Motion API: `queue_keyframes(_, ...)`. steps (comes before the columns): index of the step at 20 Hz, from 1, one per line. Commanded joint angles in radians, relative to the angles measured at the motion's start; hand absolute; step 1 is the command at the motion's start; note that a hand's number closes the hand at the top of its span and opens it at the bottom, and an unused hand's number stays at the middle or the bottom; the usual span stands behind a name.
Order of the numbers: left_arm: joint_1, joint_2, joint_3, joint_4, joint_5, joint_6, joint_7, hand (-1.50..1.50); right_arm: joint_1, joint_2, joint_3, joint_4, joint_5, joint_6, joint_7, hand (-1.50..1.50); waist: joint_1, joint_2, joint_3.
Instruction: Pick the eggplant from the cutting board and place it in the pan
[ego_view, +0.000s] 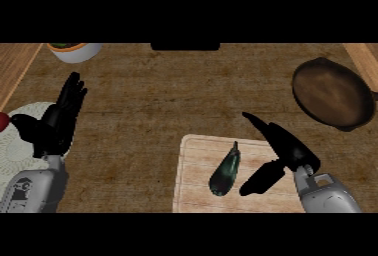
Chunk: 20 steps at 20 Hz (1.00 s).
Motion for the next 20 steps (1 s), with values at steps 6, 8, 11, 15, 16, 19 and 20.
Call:
queue_keyframes(6,-0.002,-0.039,-0.005,0.001,-0.023,0.010,-0.006,0.00,-0.040,0.062,0.078,0.123,0.140,0.065,0.050,-1.50,0.002,0.001,0.000)
queue_keyframes(8,-0.006,-0.053,-0.019,-0.028,-0.066,0.049,0.023,0.00,-0.011,0.052,0.048,0.048,0.117,0.119,0.097,-1.50,-0.002,0.000,0.000)
queue_keyframes(11,-0.013,-0.047,-0.008,-0.030,-0.052,0.020,0.031,0.00,-0.073,0.071,0.015,0.130,0.112,0.172,0.086,-1.50,0.000,0.000,0.000)
queue_keyframes(15,-0.011,-0.022,0.026,-0.036,-0.023,-0.024,0.027,0.00,-0.017,0.085,0.035,0.228,0.182,0.134,-0.050,-1.50,0.001,0.001,0.000)
queue_keyframes(16,-0.042,-0.006,0.035,-0.067,-0.027,-0.015,0.109,0.00,-0.090,0.112,-0.003,0.190,0.147,0.187,0.063,-1.50,0.001,0.000,0.000)
queue_keyframes(19,0.019,-0.040,0.024,-0.044,-0.042,-0.015,0.025,0.00,-0.086,0.154,0.021,0.302,0.232,0.128,-0.027,-1.50,0.003,0.001,0.000)
queue_keyframes(20,-0.002,-0.017,0.049,0.000,-0.026,-0.045,0.011,0.00,-0.030,0.150,0.050,0.232,0.245,0.140,-0.004,-1.50,-0.001,0.000,0.000)
